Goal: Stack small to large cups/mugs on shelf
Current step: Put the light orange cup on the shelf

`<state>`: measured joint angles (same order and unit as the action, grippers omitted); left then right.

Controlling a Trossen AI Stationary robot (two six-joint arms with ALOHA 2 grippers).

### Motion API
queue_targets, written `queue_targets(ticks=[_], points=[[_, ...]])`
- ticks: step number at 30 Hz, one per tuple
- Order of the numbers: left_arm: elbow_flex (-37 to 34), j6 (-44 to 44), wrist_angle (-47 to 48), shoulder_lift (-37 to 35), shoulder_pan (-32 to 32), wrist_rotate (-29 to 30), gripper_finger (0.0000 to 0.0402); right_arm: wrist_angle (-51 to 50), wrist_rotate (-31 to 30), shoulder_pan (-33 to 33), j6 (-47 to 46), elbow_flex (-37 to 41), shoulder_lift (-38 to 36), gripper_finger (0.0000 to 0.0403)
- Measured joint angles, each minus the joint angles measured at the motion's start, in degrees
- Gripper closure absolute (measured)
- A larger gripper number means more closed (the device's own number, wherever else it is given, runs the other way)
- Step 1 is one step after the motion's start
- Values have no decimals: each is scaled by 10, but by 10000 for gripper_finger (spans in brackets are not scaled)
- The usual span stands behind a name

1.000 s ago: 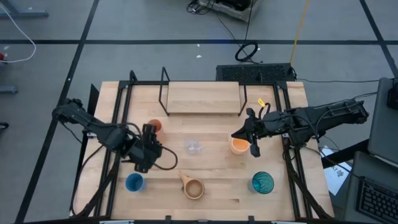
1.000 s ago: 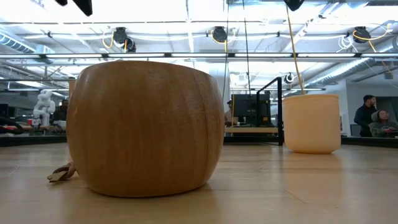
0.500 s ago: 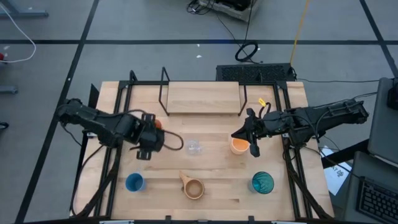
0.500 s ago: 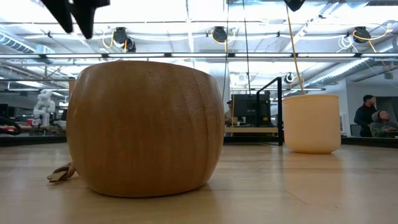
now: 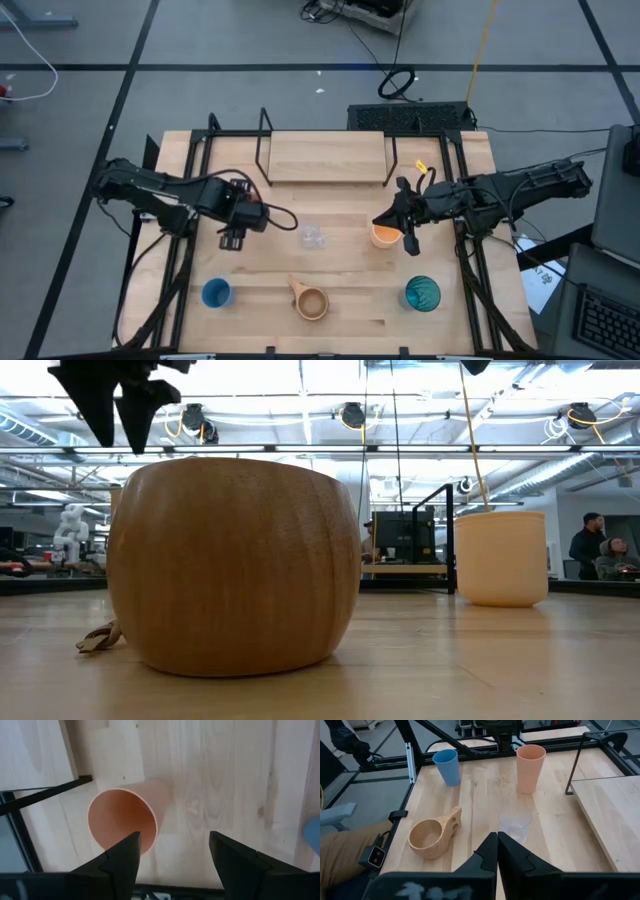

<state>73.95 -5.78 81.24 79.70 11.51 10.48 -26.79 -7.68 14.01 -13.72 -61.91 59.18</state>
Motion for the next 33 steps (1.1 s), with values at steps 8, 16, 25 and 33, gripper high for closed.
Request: queue_targets(ticks=[8, 16, 25, 33], points=[[-44, 12, -39, 0, -31, -2, 163, 0, 0, 0, -2, 0, 0, 403], [-61, 25, -56, 0, -56, -2, 163, 0, 0, 0, -1, 0, 0, 403], [-103, 23, -82, 0, -67, -6, 171, 0, 0, 0, 9, 0, 0, 403], [-125, 31, -103, 0, -67, 3, 270, 0, 0, 0, 9, 0, 0, 403]])
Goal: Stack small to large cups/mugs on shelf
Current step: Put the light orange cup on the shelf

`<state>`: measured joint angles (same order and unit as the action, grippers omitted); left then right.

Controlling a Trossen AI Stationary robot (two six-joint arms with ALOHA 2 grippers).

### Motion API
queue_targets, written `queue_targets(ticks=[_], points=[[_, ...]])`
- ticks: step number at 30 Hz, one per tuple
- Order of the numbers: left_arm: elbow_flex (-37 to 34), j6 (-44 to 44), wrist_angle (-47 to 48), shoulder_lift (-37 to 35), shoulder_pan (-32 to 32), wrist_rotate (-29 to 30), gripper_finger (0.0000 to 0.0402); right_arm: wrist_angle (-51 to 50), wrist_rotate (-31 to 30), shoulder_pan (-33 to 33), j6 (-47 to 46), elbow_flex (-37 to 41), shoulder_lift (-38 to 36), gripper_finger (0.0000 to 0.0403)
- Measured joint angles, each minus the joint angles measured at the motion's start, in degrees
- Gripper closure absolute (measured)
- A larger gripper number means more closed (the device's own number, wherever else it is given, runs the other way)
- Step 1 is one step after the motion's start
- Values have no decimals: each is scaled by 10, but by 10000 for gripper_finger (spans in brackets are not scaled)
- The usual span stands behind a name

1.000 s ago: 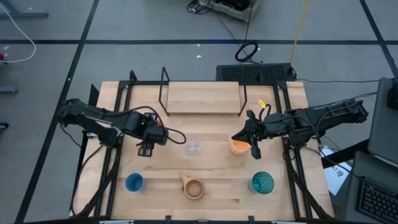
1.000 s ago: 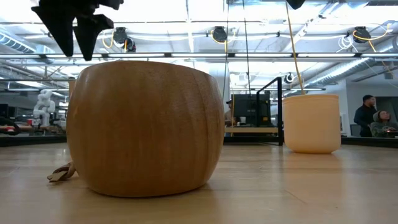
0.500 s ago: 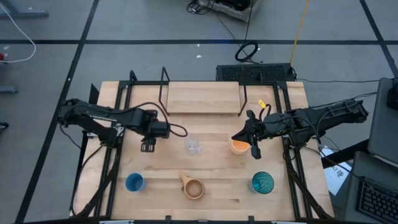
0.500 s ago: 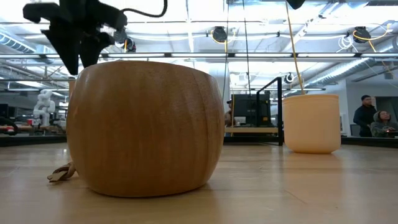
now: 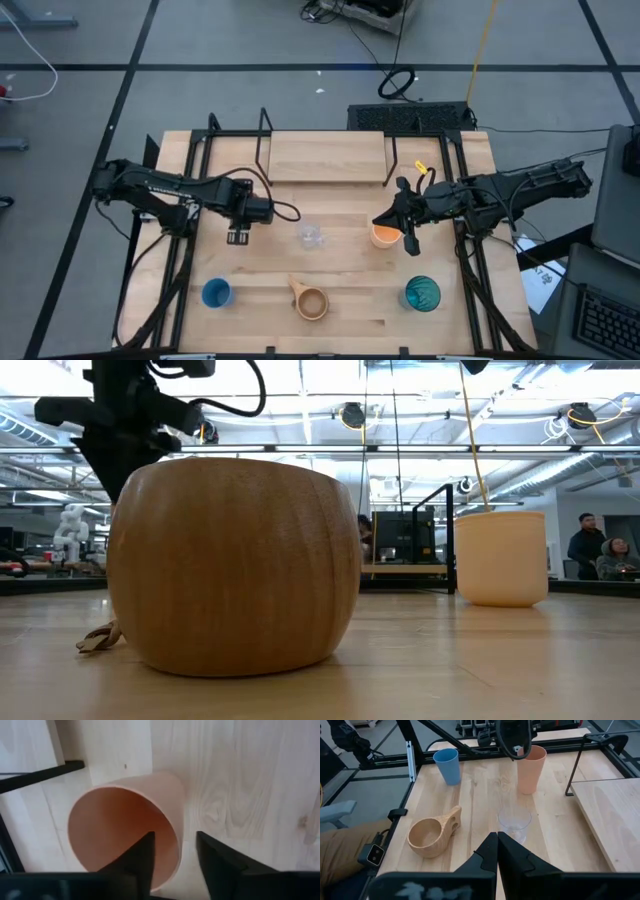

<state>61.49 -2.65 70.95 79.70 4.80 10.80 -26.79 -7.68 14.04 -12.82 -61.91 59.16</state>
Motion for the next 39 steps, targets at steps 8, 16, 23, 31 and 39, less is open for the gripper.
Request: queue_targets(ticks=[8, 16, 23, 31, 39], points=[[0, 30, -9, 0, 4, -2, 391, 0, 0, 0, 0, 0, 0, 403], [47, 34, 46, 0, 22, -7, 396, 0, 0, 0, 5, 0, 0, 403], [177, 37, 124, 0, 56, -3, 397, 5, -3, 0, 18, 0, 0, 403], [329, 73, 163, 0, 98, 27, 397, 82, -31, 0, 38, 25, 0, 403], [415, 122, 182, 0, 127, 43, 398, 228, -31, -7, 51, 103, 1, 403]])
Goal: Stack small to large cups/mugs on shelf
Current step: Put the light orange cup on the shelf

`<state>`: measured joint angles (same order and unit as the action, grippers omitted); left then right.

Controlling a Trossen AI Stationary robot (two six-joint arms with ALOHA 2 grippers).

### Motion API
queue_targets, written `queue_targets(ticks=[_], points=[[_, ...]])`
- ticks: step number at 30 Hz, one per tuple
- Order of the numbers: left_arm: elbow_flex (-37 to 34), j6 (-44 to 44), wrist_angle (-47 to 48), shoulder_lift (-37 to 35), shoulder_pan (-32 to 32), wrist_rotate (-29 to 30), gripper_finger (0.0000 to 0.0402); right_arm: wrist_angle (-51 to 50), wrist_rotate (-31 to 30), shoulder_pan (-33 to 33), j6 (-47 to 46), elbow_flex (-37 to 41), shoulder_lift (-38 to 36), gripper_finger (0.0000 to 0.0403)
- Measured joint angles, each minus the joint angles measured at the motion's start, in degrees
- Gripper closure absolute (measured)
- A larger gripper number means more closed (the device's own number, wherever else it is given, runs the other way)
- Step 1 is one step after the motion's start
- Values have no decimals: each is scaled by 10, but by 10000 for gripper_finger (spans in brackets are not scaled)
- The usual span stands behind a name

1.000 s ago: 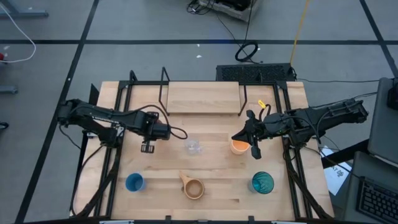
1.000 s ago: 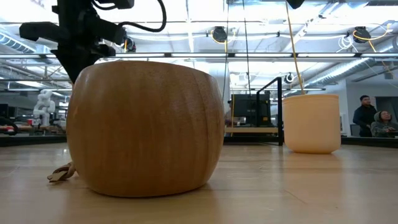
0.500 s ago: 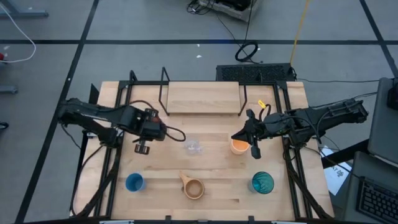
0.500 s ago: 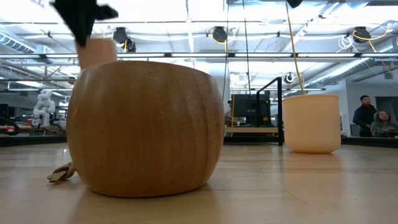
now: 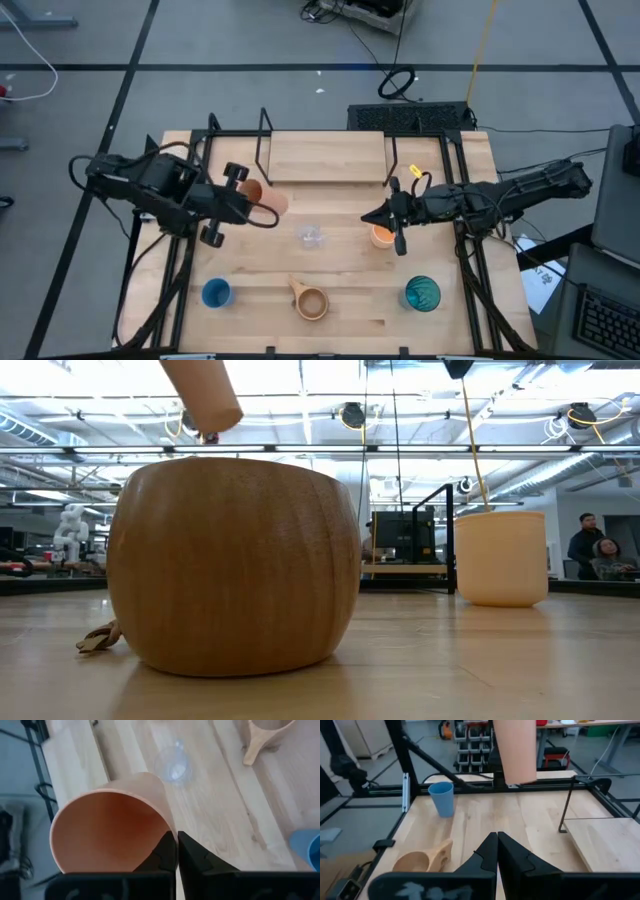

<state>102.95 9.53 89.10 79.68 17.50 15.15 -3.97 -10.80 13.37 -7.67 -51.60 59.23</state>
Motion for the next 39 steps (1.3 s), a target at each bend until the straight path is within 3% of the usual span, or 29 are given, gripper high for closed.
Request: queue_targets(ticks=[8, 24, 31, 39], points=[[24, 70, -24, -3, 19, 14, 399, 63, -1, -13, -12, 37, 0, 403], [24, 399, -37, -26, 30, 15, 400, 72, -1, -13, -8, 38, 0, 403], [24, 453, -38, -26, 30, 30, 400, 72, -1, -13, -8, 38, 0, 403], [23, 443, -39, -26, 30, 30, 400, 72, -1, -13, -8, 38, 0, 403]])
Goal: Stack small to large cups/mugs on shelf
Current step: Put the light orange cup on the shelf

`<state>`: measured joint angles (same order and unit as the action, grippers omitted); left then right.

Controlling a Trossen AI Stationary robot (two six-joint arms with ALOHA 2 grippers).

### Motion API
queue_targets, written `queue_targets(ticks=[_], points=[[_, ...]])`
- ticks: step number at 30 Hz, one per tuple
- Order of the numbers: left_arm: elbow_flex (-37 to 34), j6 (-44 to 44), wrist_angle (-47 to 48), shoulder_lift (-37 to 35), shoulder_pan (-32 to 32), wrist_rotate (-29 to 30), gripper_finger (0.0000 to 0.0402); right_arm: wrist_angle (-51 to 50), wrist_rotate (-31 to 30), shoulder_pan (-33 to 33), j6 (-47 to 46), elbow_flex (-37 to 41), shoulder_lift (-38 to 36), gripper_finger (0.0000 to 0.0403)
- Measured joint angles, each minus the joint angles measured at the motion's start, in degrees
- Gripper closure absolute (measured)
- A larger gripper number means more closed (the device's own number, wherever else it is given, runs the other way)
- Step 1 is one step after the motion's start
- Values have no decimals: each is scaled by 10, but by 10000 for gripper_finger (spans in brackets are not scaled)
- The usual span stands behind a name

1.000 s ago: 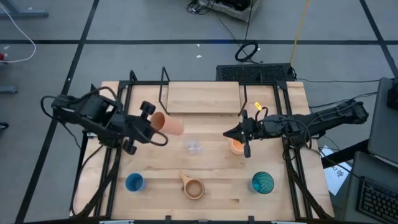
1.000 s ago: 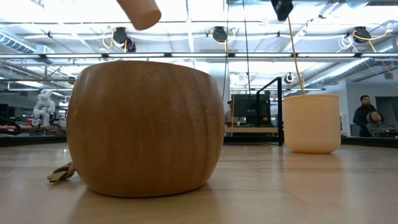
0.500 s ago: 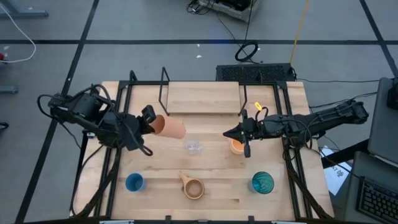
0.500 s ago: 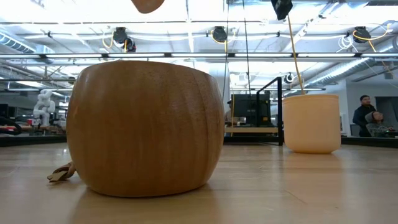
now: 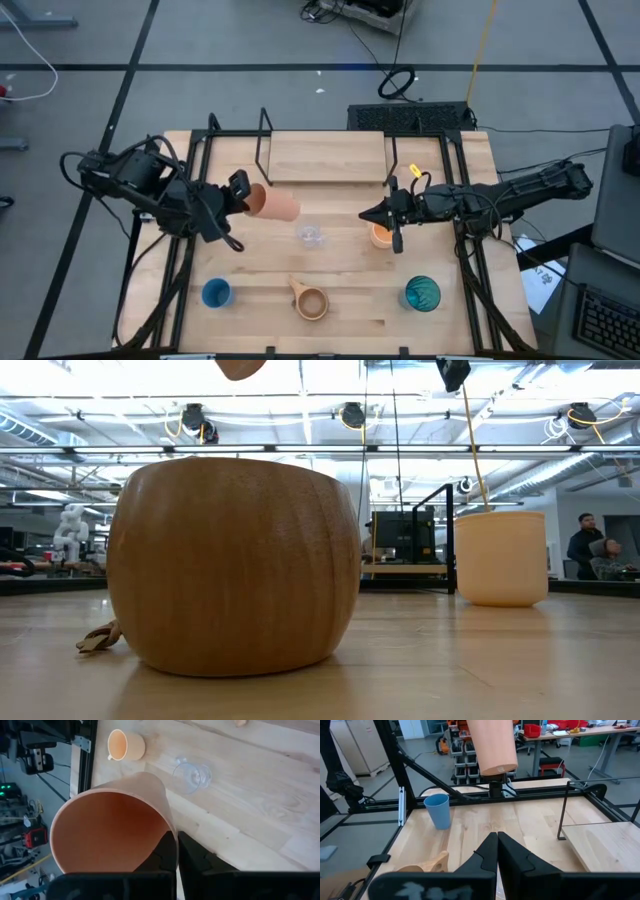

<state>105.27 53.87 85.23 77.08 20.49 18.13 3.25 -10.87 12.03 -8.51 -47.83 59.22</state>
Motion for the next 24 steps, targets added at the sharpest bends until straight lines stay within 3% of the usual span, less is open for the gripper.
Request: queue_targets(ticks=[11, 24], points=[[0, -58, -4, 0, 0, 0, 401, 0, 0, 0, 0, 0, 0, 403], [0, -264, -23, 0, 0, 0, 401, 0, 0, 0, -2, 0, 0, 403]])
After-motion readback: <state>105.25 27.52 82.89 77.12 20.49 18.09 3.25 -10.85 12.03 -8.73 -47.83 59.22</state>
